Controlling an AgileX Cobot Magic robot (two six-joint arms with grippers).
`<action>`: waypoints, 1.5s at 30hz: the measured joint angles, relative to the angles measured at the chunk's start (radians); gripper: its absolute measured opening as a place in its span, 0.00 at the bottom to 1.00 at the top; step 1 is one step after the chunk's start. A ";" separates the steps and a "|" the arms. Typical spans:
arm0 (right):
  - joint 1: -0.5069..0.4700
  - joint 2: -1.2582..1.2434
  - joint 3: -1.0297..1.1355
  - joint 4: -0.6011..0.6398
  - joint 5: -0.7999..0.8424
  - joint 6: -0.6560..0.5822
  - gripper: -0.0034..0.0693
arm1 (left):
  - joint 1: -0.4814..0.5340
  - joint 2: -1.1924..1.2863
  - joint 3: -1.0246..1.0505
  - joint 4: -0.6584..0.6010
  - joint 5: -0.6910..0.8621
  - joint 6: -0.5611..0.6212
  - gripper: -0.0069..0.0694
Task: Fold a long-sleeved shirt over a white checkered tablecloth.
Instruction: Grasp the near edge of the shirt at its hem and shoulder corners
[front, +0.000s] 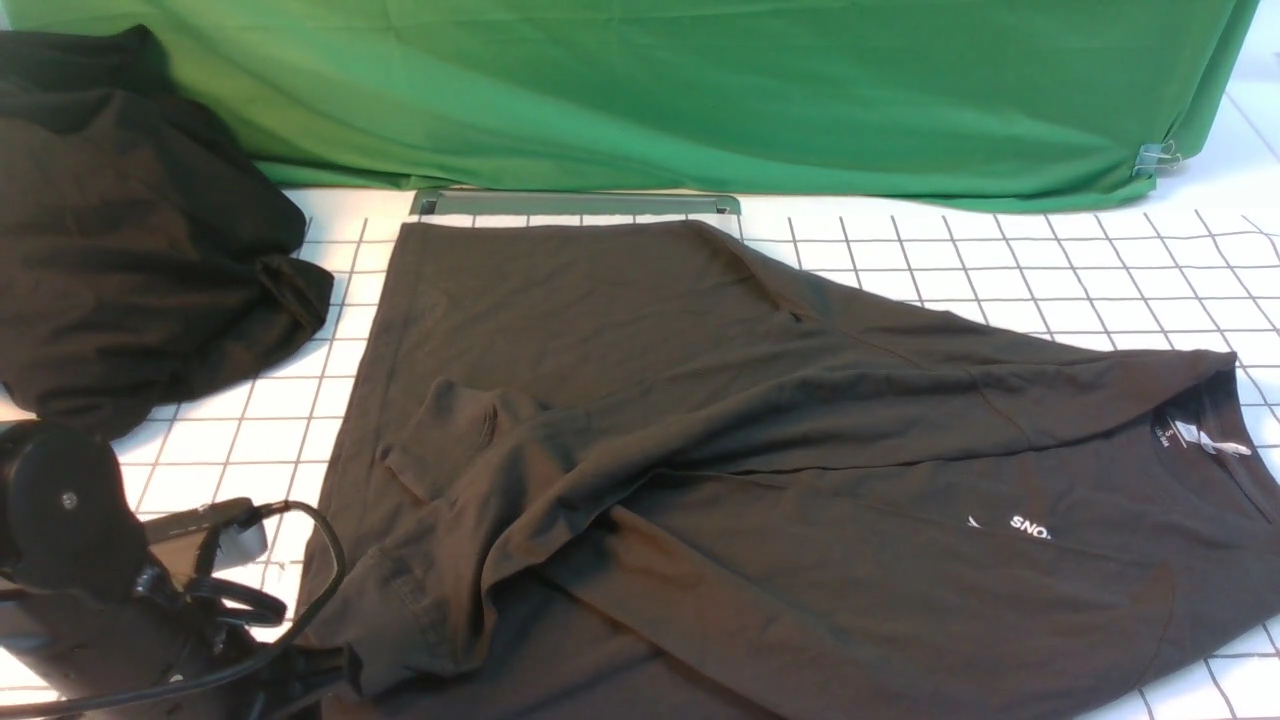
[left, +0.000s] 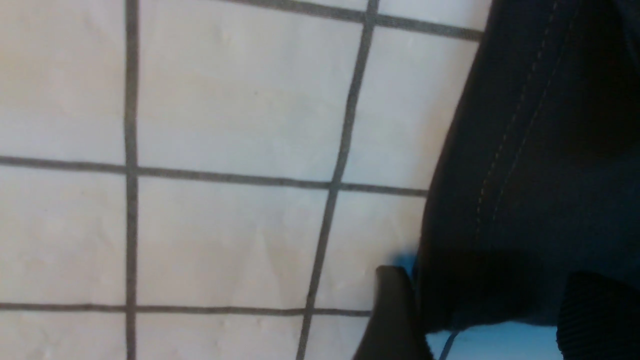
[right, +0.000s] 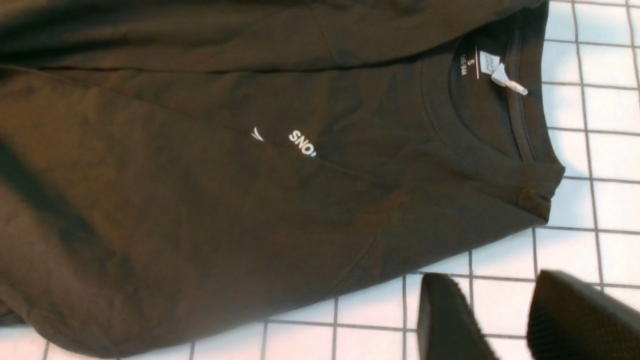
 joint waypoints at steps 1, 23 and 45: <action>0.000 0.000 0.000 0.000 0.000 0.000 0.38 | 0.000 0.002 0.000 -0.011 -0.003 0.000 0.64; 0.324 0.004 0.048 0.074 0.077 -0.085 0.53 | 0.015 -0.108 0.009 -0.055 0.071 0.098 0.12; 0.909 0.709 0.054 -0.394 -0.105 0.229 0.84 | 0.021 -0.201 0.009 -0.048 0.106 0.099 0.12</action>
